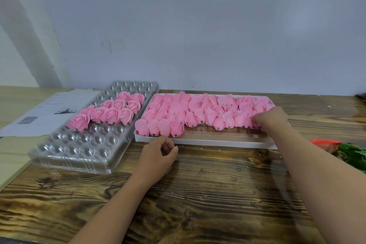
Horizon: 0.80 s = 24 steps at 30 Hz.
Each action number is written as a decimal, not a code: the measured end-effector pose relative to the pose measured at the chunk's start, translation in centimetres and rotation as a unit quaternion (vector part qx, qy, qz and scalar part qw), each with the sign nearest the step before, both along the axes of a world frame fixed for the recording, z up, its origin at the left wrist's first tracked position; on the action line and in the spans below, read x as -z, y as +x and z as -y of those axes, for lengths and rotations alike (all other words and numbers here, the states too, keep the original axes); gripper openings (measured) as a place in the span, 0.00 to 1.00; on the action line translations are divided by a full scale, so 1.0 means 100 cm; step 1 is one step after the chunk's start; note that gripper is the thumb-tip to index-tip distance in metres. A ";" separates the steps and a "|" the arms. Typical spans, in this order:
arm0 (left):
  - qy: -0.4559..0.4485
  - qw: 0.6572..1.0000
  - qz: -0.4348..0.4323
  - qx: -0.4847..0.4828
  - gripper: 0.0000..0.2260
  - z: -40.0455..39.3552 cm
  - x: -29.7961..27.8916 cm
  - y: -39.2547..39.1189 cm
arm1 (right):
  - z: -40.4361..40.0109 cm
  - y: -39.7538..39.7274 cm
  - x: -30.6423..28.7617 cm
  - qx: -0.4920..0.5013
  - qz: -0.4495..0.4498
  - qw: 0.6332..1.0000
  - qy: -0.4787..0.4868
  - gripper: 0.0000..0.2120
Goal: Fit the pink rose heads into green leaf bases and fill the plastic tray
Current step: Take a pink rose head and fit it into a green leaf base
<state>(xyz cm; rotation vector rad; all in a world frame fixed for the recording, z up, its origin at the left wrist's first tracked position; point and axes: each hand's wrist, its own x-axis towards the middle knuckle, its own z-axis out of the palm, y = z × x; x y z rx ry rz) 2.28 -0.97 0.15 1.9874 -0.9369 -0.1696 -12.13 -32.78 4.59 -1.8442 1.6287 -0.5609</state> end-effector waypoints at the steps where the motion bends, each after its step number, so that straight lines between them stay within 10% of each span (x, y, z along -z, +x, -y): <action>1: 0.001 1.000 0.000 -0.001 0.08 0.000 0.000 0.000 | 0.000 -0.001 0.001 0.007 0.007 1.000 0.003 0.13; 14: -0.003 1.000 0.001 0.000 0.07 0.000 0.003 0.003 | 0.002 -0.017 0.010 0.060 0.147 0.983 0.089 0.24; 24: -0.009 1.000 0.000 -0.001 0.07 -0.002 0.002 0.002 | 0.011 -0.038 -0.011 0.047 0.207 0.964 0.160 0.15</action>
